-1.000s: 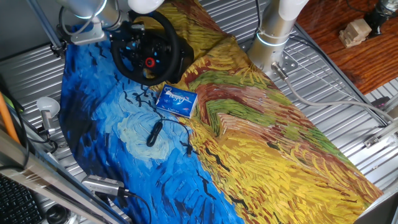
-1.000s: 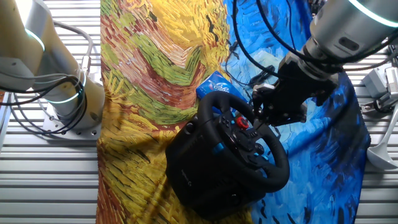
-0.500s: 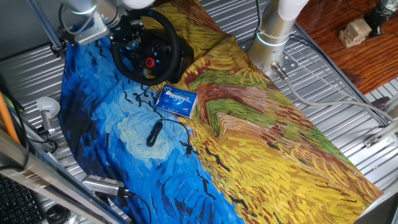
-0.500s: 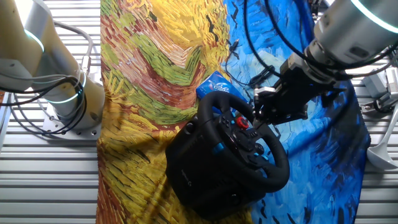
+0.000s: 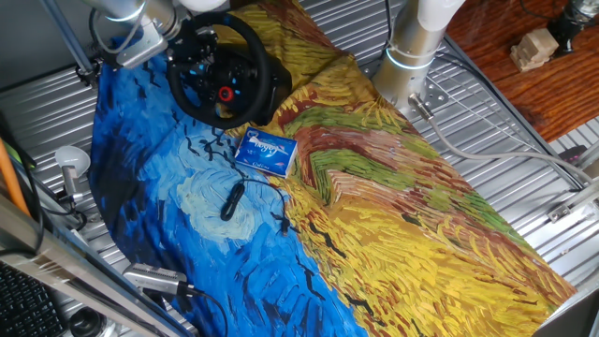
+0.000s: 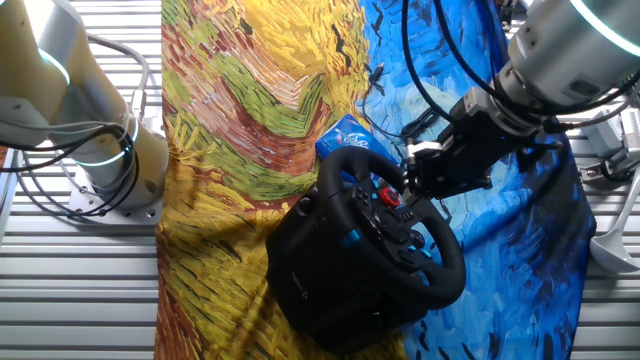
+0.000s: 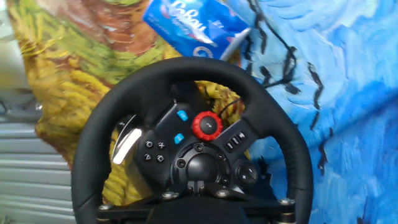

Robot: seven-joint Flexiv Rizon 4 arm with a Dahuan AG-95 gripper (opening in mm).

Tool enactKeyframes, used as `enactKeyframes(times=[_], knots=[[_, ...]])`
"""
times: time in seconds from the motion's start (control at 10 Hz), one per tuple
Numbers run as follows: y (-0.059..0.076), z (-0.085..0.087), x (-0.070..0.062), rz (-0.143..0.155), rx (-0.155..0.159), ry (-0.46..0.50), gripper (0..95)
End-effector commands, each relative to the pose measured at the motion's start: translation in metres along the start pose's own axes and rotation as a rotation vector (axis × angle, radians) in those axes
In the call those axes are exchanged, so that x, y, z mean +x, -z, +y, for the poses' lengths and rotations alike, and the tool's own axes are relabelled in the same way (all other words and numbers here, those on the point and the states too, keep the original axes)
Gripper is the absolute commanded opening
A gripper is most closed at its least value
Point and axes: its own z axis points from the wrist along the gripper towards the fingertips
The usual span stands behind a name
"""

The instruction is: Rotate the steering wheel 90 degrees counterclockwise

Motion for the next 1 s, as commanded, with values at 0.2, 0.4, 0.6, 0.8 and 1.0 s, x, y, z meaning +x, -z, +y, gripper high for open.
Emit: enactKeyframes(times=[0.2, 0.4, 0.6, 0.8, 1.0], knots=[[0.0001, -0.0004, 0.0000, -0.007, 0.000, -0.012, 0.0], [0.0001, -0.0004, 0.0000, -0.010, 0.000, -0.007, 0.0], [0.0001, -0.0004, 0.0000, -0.004, 0.001, -0.018, 0.0], [0.0001, -0.0004, 0.0000, -0.007, 0.001, -0.037, 0.0], [0.0001, -0.0004, 0.0000, -0.010, 0.002, -0.036, 0.0]])
